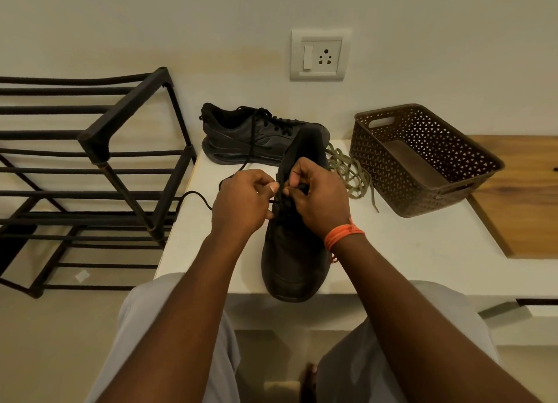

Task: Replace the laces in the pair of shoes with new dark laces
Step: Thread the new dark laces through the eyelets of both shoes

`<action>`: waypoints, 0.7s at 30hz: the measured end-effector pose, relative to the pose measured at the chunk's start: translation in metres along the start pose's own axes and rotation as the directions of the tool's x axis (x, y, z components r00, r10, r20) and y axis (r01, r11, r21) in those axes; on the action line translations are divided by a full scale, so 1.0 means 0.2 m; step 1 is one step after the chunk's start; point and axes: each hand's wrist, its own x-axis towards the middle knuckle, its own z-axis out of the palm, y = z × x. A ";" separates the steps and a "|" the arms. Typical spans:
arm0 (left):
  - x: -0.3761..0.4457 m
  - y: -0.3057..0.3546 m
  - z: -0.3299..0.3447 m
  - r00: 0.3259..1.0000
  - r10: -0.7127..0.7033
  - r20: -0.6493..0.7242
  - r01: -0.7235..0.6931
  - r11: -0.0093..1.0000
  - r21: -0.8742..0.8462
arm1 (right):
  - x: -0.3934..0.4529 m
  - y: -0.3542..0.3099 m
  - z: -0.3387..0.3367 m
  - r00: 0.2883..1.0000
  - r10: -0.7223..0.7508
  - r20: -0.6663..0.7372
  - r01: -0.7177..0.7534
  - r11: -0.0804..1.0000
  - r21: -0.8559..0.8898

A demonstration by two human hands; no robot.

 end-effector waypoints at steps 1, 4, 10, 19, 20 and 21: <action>0.00 0.01 0.01 0.999 0.009 -0.038 -0.008 0.999 0.032 | -0.01 0.00 0.00 1.000 0.002 0.005 -0.002 1.000 0.002; 0.00 0.03 0.03 0.991 0.070 -0.116 -0.057 0.992 0.116 | -0.03 0.00 -0.01 0.998 0.020 0.064 -0.021 1.000 0.015; 0.05 0.05 -0.04 0.898 0.293 -0.328 -0.290 0.955 0.058 | 0.01 0.00 -0.10 0.979 0.084 0.184 -0.112 0.983 0.148; 0.03 -0.02 -0.29 0.939 -0.131 -0.318 -0.091 0.797 -0.597 | -0.08 -0.02 -0.17 0.928 0.124 0.352 -0.107 0.992 -0.067; 0.03 -0.03 -0.28 0.955 -0.042 -0.292 -0.100 0.886 -0.452 | -0.08 -0.03 -0.19 0.923 0.144 0.358 -0.123 0.989 -0.082; 0.02 -0.04 -0.25 0.970 0.022 -0.244 -0.101 0.943 -0.316 | -0.09 -0.04 -0.21 0.921 0.164 0.353 -0.139 0.986 -0.097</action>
